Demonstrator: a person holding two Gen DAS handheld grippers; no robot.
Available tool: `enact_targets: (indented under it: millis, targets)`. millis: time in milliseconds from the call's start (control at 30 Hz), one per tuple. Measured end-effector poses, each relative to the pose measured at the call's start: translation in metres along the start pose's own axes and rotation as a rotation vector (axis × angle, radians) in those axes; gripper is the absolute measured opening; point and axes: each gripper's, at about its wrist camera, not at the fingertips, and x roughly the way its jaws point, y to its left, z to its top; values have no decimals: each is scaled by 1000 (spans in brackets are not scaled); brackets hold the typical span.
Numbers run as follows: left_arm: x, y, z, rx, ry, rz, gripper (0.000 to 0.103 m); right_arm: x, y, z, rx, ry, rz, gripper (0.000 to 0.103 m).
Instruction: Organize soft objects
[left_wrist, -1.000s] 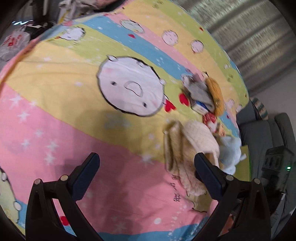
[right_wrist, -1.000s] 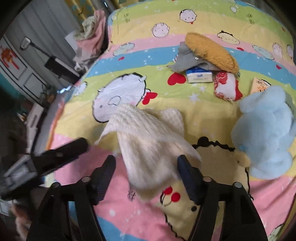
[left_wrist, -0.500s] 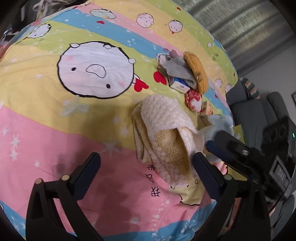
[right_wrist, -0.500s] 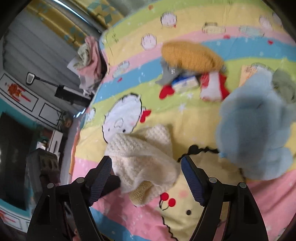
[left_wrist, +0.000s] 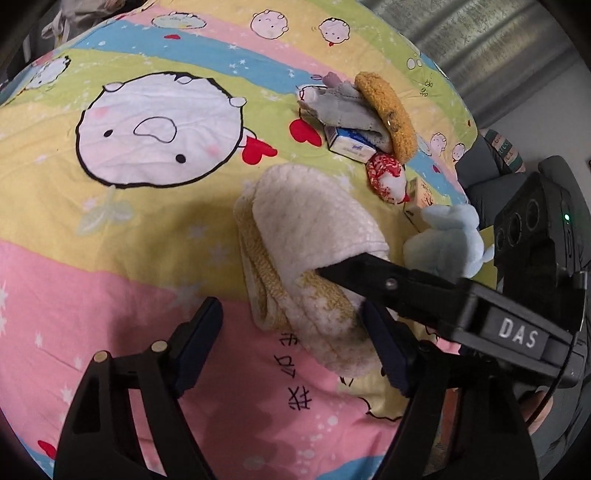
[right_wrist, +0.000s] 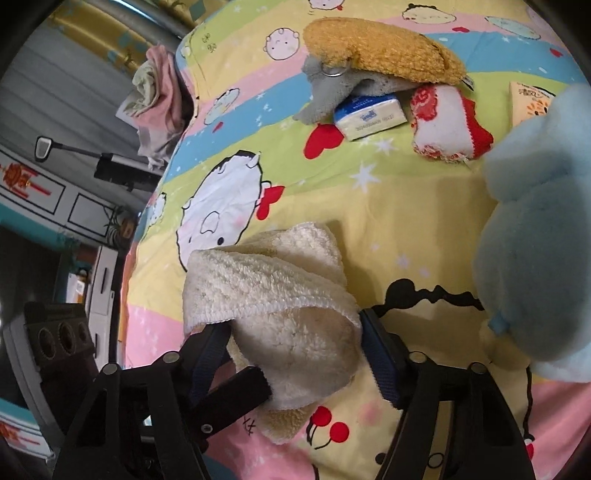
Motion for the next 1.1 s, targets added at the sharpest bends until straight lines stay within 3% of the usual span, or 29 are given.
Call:
enact_targets:
  millis: [67,167,300,600,833,1100]
  targets:
    - [1,-2,0,13,-10,1,52,-1,1,-1,-9,-4,2,63]
    - [4,-3,0,12,6,-75,47,-3,-1,-2,-10,-14,7,54]
    - [0,-14,-3,48,-29,-68,39,-16,4,-8,-21,-53,44,45]
    - [-38,-44,-18,179,-178,-61,38,-66,27,-23,-96,-190,120,43]
    - [-61,-78,-19,272,-291,-137,38,-131,27,-27,-126,-368,92,43]
    - [-61,-158,-7,452,-355,-245,37,-216,-6,-34,-63,-618,-3,43]
